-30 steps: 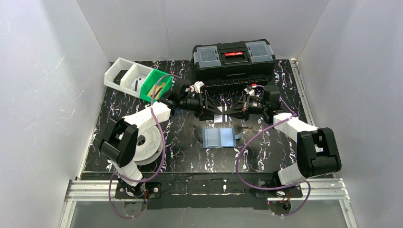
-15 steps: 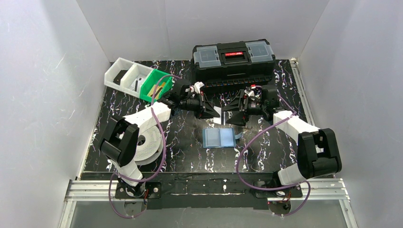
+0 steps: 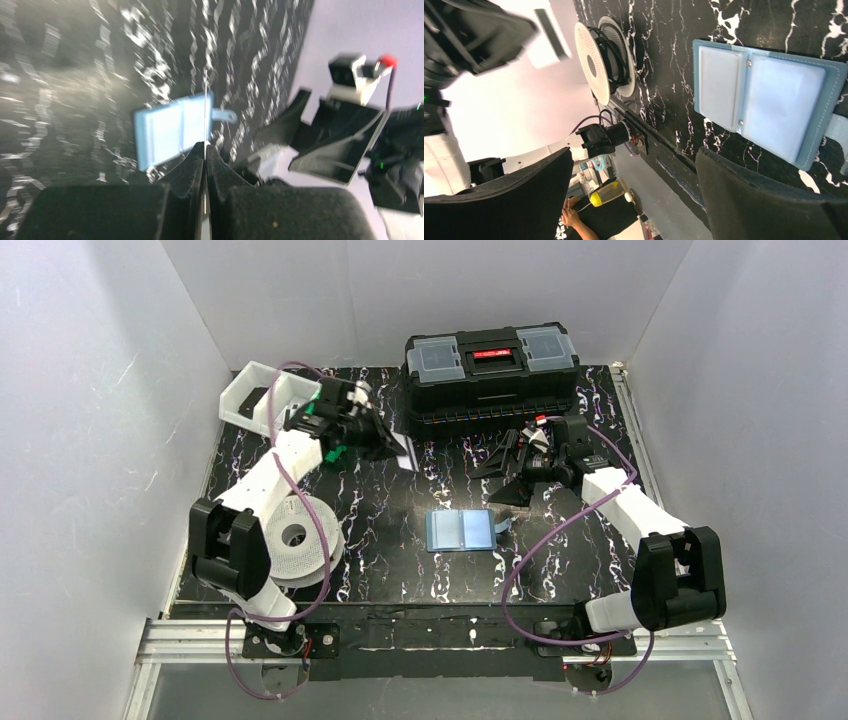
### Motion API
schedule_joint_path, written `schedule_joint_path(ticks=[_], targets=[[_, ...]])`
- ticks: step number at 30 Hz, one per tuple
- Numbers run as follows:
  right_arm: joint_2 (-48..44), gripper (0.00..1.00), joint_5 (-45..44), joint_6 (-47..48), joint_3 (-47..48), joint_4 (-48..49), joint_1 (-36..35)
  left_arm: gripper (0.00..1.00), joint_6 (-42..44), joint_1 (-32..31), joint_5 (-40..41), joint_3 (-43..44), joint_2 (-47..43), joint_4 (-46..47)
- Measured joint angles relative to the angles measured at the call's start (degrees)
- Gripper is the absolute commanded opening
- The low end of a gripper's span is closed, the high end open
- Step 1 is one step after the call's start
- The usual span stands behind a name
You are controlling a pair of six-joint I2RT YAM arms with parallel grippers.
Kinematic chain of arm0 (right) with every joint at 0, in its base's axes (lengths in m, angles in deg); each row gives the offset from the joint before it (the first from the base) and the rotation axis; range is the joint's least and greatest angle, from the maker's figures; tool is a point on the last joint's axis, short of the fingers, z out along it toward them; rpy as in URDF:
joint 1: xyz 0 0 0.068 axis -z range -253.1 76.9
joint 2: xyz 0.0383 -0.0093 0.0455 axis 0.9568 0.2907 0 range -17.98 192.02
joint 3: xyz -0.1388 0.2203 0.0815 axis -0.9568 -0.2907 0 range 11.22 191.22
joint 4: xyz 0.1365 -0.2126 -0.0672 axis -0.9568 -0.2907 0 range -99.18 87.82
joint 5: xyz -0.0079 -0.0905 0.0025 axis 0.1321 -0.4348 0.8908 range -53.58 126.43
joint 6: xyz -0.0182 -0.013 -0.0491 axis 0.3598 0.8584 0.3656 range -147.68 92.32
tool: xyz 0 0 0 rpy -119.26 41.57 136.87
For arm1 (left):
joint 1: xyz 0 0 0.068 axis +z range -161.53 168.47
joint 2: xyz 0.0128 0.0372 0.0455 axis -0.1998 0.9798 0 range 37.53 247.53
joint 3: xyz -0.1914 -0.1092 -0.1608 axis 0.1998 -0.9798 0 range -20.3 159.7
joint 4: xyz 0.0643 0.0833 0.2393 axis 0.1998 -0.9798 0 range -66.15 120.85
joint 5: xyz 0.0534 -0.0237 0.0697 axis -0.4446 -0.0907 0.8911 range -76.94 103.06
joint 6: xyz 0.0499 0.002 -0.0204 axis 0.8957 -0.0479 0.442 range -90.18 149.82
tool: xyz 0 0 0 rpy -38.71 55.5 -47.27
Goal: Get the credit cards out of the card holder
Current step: Place the credit card in the storage box.
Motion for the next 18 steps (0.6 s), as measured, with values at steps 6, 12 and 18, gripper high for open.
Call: schedule_joint_path(ticks=[6,12,18], targets=[[-0.02,0.98,-1.62,2.60,0.66,-3.82,0.00,0.00,3.65,9.77,12.52,8.15,-1.22,-6.67],[-0.13,0.98,-2.08,4.31,1.31,-6.16,0.00,0.00,5.40,18.62,20.24,17.11,1.90,-8.31],[-1.66,0.98,-2.78,5.57,1.31,-8.39,0.00,0.00,5.60,26.25,22.77,24.39,11.34,-6.82]])
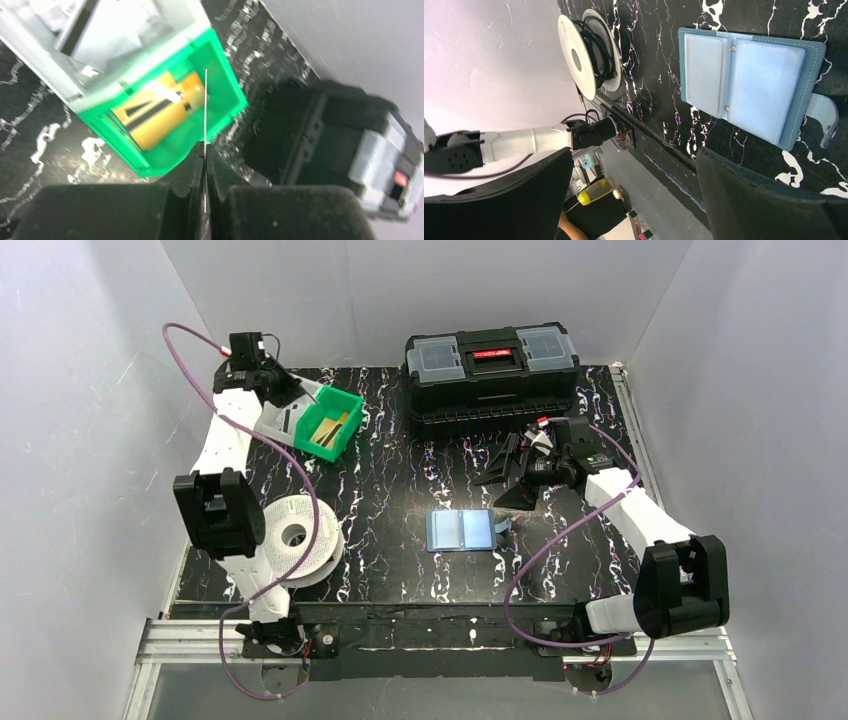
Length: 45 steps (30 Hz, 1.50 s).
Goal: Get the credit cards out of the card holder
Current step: Place the credit card in the storage box, then remove the credit card from the card holder.
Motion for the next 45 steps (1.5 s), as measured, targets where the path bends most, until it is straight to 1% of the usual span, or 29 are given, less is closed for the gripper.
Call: schedule_joint_path(ticks=[5,10,14,21,23,24,25,28,29,30,31,33,36,39,41,43,45], targets=[[-2.12,0.98,-0.50,0.96,0.00,-1.38,0.00,0.00,0.07,4.24,1.20,4.17,9.05,0.74],[-3.45,0.98,-1.86,2.23,0.00,-3.69,0.00,0.00,0.46,5.68,2.14,8.15,15.45,1.05],[-4.04,0.98,-2.82,2.95,0.00,-4.72,0.00,0.00,0.66,5.95,2.43,10.67,18.36,1.38],[-4.92,0.98,-3.41,3.10,0.00,-5.68,0.00,0.00,0.79,6.34,2.49,13.05,20.11,1.51],[-5.05,0.98,-3.56,3.13,0.00,-5.84,0.00,0.08,0.98,6.64,2.67,13.90,20.63,1.40],[-5.07,0.98,-3.58,3.13,0.00,-5.86,0.00,0.14,1.27,6.82,2.86,14.21,20.83,1.40],[-5.05,0.98,-3.69,3.13,0.00,-5.88,0.00,0.23,1.51,6.99,2.97,14.45,20.90,1.20],[-5.09,0.98,-4.02,3.15,0.00,-5.90,0.00,0.53,2.43,7.41,3.15,15.26,20.92,0.22],[-5.09,0.98,-4.22,3.15,0.00,-5.90,0.00,0.68,2.97,7.58,3.15,16.09,20.92,-0.35],[-5.09,0.98,-4.42,3.26,0.00,-5.99,0.00,0.80,3.69,7.69,3.10,16.87,20.92,-0.68],[-5.09,0.98,-4.48,3.32,0.00,-6.14,0.00,0.84,4.15,7.76,3.02,17.16,20.92,-0.68],[-5.09,0.98,-5.05,3.72,0.00,-6.80,0.00,0.88,4.85,7.78,2.78,17.18,20.92,-1.27],[-5.09,0.98,-8.22,4.92,0.13,-8.17,-0.44,0.89,5.53,7.78,1.66,16.74,20.35,-1.60],[-4.74,0.98,-13.46,6.36,2.69,-11.02,-3.32,0.89,5.40,7.67,-0.92,9.05,13.25,-1.33],[-3.19,0.98,-17.44,7.13,5.27,-11.78,-6.97,0.89,5.35,6.97,-2.29,1.16,5.27,-0.85],[-1.25,0.98,-20.44,7.32,6.91,-12.50,-9.68,0.89,5.33,5.35,-2.54,-3.85,0.48,-0.02],[1.11,0.97,-22.99,7.34,8.17,-12.50,-12.35,0.89,5.33,2.08,-2.73,-9.18,-4.94,-0.07]])
